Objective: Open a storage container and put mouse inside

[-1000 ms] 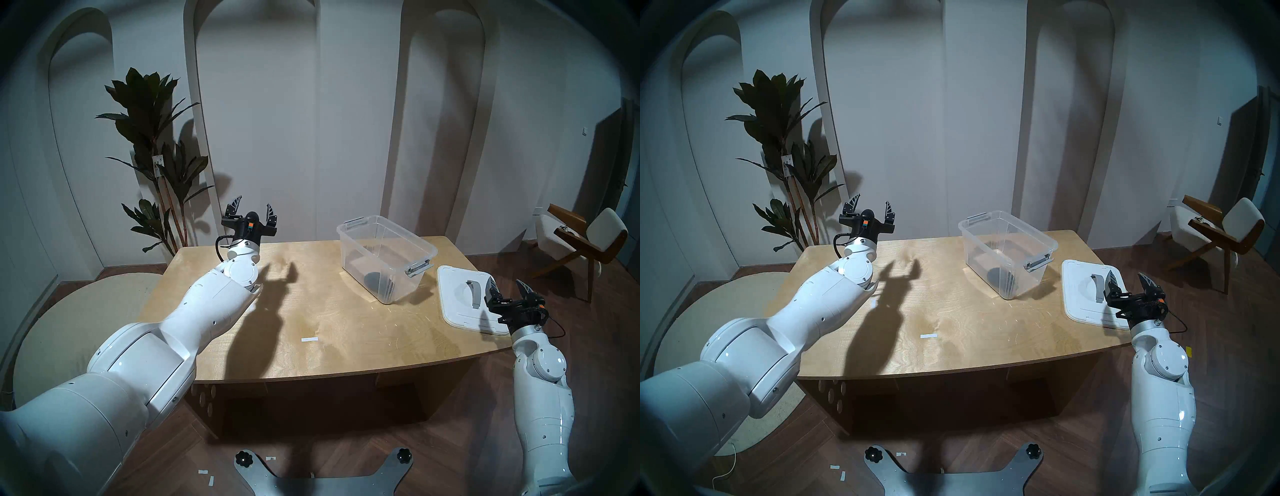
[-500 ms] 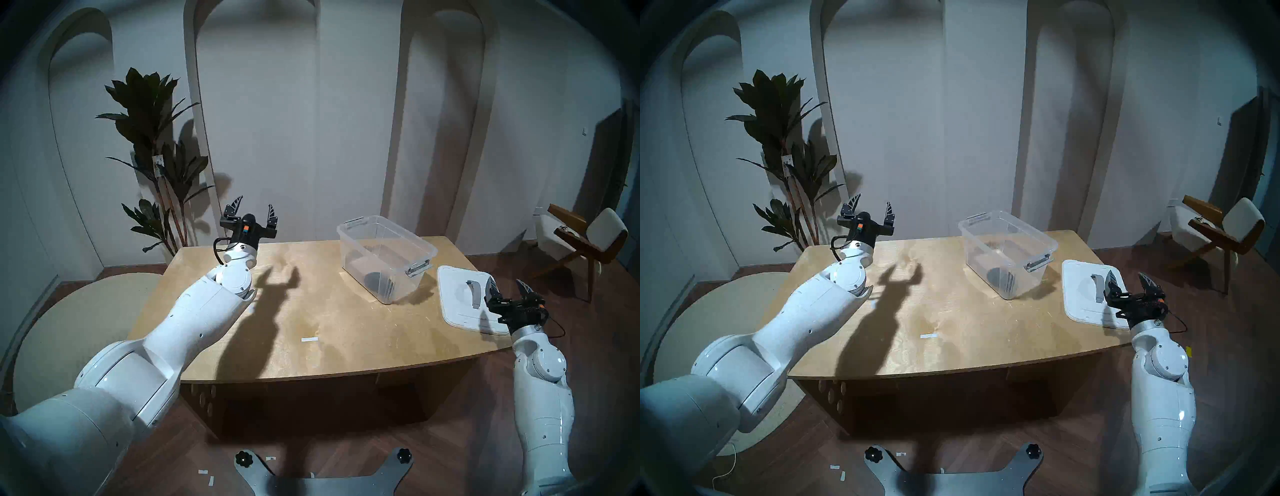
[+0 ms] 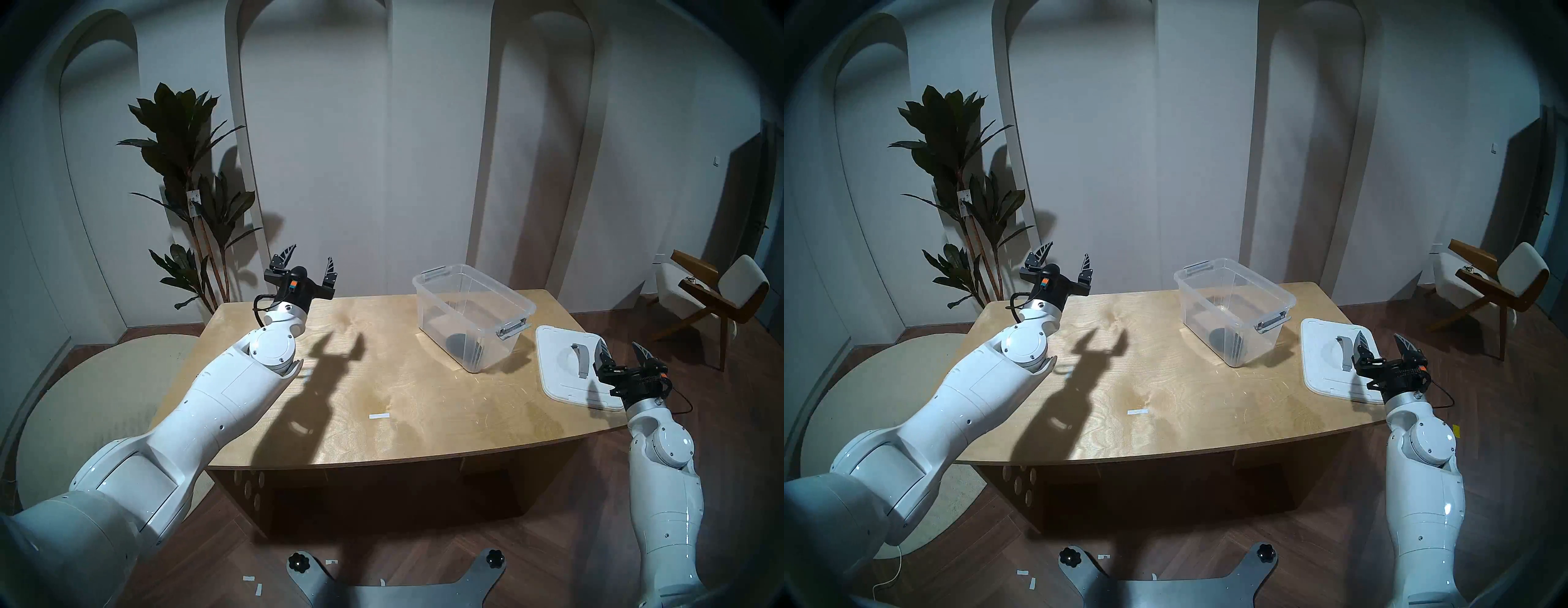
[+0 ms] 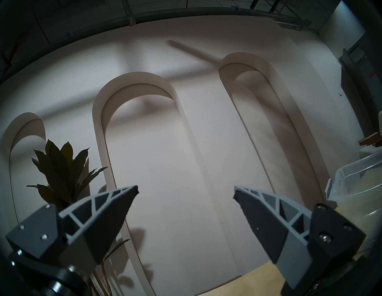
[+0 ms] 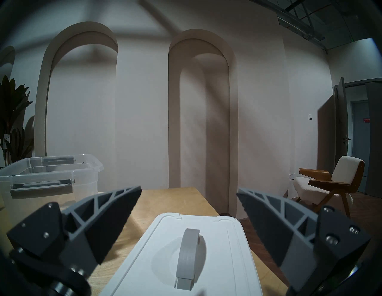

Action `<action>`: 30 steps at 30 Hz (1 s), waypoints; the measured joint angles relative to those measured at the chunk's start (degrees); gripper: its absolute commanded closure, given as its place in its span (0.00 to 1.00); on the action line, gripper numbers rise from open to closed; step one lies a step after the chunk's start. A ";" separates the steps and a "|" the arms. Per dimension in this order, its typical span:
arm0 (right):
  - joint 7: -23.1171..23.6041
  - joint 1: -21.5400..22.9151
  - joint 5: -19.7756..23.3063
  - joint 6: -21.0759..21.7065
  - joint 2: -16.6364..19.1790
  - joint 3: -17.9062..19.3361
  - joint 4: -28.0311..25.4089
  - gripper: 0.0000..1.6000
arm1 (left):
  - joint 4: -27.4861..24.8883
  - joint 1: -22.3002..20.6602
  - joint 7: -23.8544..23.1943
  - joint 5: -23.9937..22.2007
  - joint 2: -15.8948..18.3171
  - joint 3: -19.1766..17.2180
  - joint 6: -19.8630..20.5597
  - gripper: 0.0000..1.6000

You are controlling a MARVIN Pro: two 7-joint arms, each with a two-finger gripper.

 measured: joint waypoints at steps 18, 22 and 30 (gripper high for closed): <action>0.05 -0.08 0.00 0.00 -0.02 0.00 -0.34 0.00 | -16.04 5.91 -4.87 -6.40 7.56 -1.81 14.13 0.00; 0.05 -0.14 0.00 -0.01 -0.02 0.01 -0.51 0.00 | -19.83 7.19 -5.85 -8.51 9.38 -2.45 19.00 0.00; 0.00 -0.27 0.00 0.00 -0.05 0.02 -0.90 0.00 | -25.72 8.66 -6.72 -12.13 12.08 -2.91 28.06 0.00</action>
